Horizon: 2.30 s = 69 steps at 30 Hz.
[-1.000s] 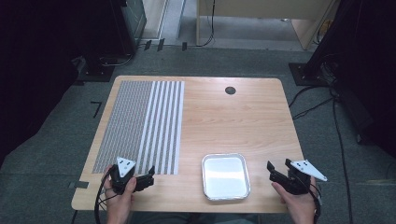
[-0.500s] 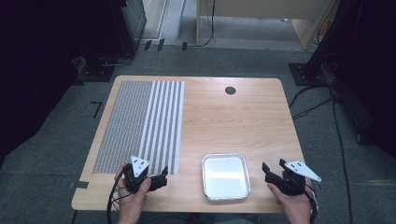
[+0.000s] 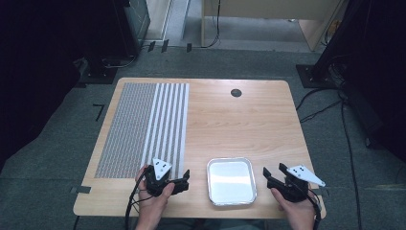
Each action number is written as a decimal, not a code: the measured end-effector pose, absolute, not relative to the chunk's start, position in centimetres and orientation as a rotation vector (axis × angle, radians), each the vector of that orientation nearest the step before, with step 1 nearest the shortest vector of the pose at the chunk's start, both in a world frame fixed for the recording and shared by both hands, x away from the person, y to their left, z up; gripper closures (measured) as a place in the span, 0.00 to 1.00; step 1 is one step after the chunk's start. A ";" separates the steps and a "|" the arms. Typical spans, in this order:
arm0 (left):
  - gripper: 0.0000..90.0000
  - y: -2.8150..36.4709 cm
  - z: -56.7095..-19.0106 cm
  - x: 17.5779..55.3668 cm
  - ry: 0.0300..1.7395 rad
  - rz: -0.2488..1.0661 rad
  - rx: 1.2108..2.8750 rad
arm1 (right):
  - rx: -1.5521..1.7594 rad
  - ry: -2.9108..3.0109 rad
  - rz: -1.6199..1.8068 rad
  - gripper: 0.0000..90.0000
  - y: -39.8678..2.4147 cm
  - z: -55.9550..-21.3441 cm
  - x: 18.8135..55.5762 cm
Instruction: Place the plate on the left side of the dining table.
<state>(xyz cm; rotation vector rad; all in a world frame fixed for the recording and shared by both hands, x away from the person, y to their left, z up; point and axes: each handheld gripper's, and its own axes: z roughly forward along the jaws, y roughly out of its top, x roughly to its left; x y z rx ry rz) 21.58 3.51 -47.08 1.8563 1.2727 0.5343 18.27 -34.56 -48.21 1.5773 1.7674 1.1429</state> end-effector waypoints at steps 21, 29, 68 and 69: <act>0.06 -0.6 -47.4 21.3 1.231 0.479 1.890 | 1.557 1.736 1.201 0.54 -33.2 -48.3 17.8; 0.16 -2.3 -48.3 20.6 1.219 0.462 1.920 | 1.551 1.726 1.271 0.58 -32.6 -48.5 17.6; 0.85 -4.0 -49.6 20.0 1.119 0.337 2.007 | 1.850 1.790 1.208 0.99 -30.3 -49.9 17.8; 0.86 -4.0 -49.6 20.1 1.117 0.344 2.007 | 1.856 1.790 1.206 0.99 -30.3 -49.9 17.8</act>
